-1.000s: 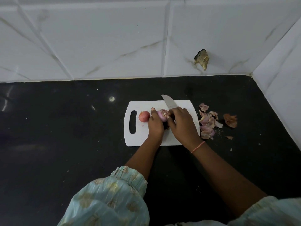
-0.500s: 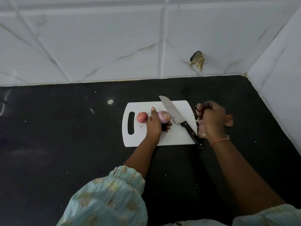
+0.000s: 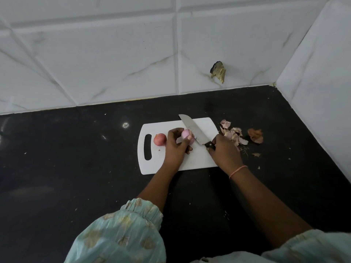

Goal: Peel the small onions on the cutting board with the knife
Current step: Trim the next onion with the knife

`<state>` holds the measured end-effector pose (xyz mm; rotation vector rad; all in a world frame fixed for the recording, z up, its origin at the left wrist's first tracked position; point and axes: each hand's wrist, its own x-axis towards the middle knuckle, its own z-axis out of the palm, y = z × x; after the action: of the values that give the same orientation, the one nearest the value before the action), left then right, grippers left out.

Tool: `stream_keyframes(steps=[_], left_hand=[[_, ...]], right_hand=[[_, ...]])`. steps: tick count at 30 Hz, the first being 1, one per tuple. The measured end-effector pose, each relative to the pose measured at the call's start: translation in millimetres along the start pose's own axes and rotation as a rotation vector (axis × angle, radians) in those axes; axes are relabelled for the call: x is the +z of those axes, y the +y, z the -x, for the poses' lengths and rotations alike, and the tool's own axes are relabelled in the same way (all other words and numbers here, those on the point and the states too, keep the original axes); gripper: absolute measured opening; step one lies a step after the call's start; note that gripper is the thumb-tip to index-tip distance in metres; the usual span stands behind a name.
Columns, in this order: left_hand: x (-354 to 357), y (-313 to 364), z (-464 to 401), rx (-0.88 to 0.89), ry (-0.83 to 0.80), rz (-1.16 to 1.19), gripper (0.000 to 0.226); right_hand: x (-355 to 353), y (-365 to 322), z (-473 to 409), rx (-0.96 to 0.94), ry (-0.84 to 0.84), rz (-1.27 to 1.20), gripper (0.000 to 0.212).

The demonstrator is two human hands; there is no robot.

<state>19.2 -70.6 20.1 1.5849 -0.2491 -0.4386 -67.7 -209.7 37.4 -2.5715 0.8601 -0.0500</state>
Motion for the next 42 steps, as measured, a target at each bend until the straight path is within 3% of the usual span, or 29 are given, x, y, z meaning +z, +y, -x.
stream_keyframes(steps=[6, 11, 17, 23, 26, 30, 35, 42], left_hand=[[2, 0, 0, 0.041, -0.057, -0.151, 0.038], [1, -3, 3, -0.027, 0.034, -0.051, 0.034], [2, -11, 0, -0.023, 0.099, -0.065, 0.032], [1, -12, -1, 0.055, 0.059, -0.181, 0.063], [7, -10, -1, 0.045, 0.091, -0.162, 0.058], [9, -12, -1, 0.038, 0.128, -0.144, 0.043], [11, -15, -3, 0.077, 0.031, -0.358, 0.046], [11, -16, -7, 0.08, -0.006, -0.446, 0.047]], right_hand=[[-20, 2, 7, 0.072, -0.036, -0.214, 0.032], [-14, 0, 33, -0.037, 0.072, -0.413, 0.029], [12, -15, 60, -0.097, 0.039, -0.416, 0.017], [9, -19, 53, -0.086, 0.006, -0.407, 0.019], [7, -15, 52, -0.031, 0.005, -0.465, 0.021], [7, -4, 55, 0.012, 0.147, -0.526, 0.02], [2, -5, 60, -0.078, 0.168, -0.415, 0.021], [-7, -17, 61, -0.11, 0.133, -0.3, 0.023]])
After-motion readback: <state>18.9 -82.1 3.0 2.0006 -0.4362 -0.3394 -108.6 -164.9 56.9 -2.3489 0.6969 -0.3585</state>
